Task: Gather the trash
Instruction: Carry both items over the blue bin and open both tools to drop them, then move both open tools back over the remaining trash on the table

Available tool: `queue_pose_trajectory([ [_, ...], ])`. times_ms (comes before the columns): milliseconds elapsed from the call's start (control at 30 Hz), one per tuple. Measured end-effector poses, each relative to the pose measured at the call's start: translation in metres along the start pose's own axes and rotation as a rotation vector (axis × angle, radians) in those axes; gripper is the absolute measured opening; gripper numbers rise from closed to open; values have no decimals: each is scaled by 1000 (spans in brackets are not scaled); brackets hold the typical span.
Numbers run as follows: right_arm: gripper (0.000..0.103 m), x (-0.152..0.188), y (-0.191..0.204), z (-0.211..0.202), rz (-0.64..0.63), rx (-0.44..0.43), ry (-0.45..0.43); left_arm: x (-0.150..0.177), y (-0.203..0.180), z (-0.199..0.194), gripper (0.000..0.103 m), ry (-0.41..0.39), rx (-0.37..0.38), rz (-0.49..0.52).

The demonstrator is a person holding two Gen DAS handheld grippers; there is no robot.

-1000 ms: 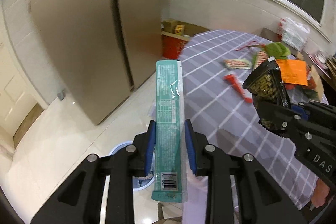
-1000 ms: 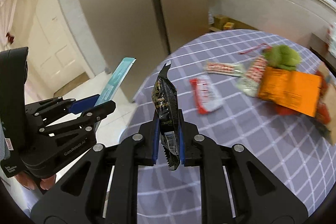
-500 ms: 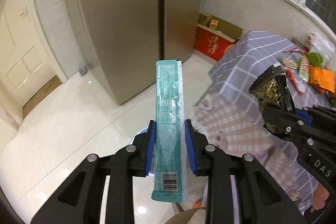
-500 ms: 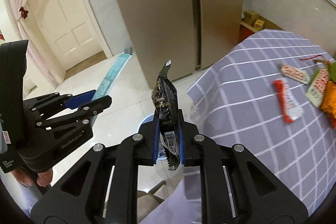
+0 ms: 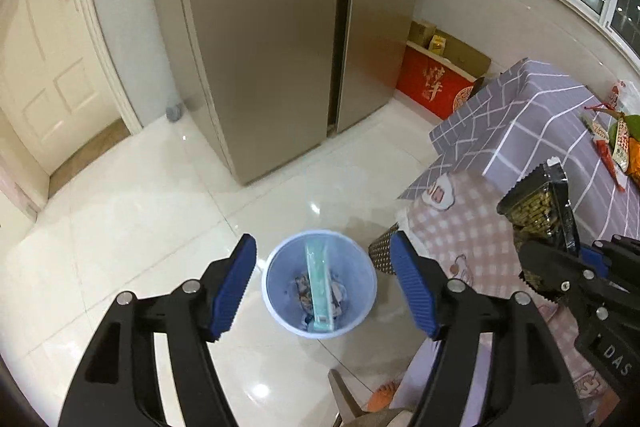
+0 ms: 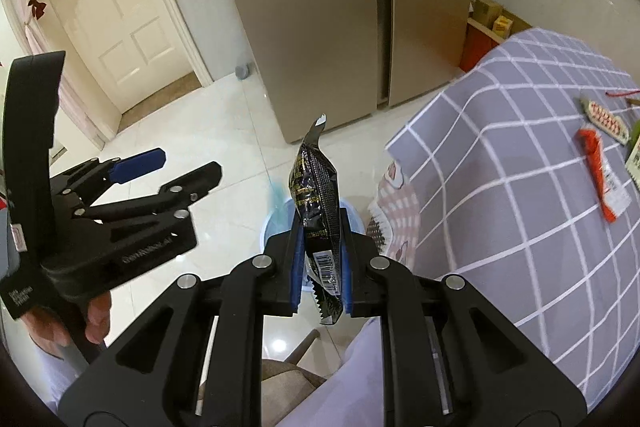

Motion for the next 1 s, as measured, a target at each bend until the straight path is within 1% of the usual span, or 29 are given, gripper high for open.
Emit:
queue_pose_trajectory([
  [100, 15, 2, 7, 12, -11, -4, 25, 15, 13, 3, 68, 23, -39, 5],
  [167, 15, 4, 13, 21, -28, -9, 43, 27, 24, 6, 68, 47, -47, -11],
  [300, 15, 7, 29, 44, -47, -24, 111, 45, 48, 6, 68, 78, -82, -41],
  [333, 15, 6, 33, 47, -54, -34, 116, 48, 54, 5, 68, 84, -100, -47],
  [367, 18, 2, 40, 49, -61, -52, 111, 50, 60, 4, 68, 87, -115, -52],
  [400, 18, -3, 46, 47, -56, -95, 85, 52, 67, 1, 68, 88, -130, -64],
  [433, 44, -9, 52, 44, -37, -151, 54, 55, 72, -3, 68, 88, -130, -82],
  [467, 86, -17, 57, 38, -7, -221, 8, 56, 77, -6, 68, 89, -122, -97],
  [500, 91, -22, 56, 34, 9, -222, -32, 57, 79, -11, 68, 87, -108, -113],
  [533, 91, -25, 52, 28, 21, -198, -85, 58, 81, -17, 68, 76, -103, -121],
  [567, 91, -26, 50, 24, 10, -183, -116, 60, 85, -21, 68, 66, -107, -123],
  [633, 91, -19, 55, 28, -48, -193, -73, 61, 88, -32, 68, 46, -131, -125],
  [700, 91, -11, 52, 33, -66, -167, -43, 60, 89, -37, 68, 36, -130, -133],
  [867, 91, 8, 46, 35, -101, -146, -8, 56, 87, -39, 68, 28, -128, -128],
  [1000, 90, 20, 47, 25, -117, -136, -8, 54, 74, -42, 68, 29, -120, -126],
])
Point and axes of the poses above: each gripper's, at about its wrist camera, not at the fingertips, and z roughly the way its jaws point, y to its left, x to its underside, the point moved 9 cm from there along z, roughly the way its jaws point
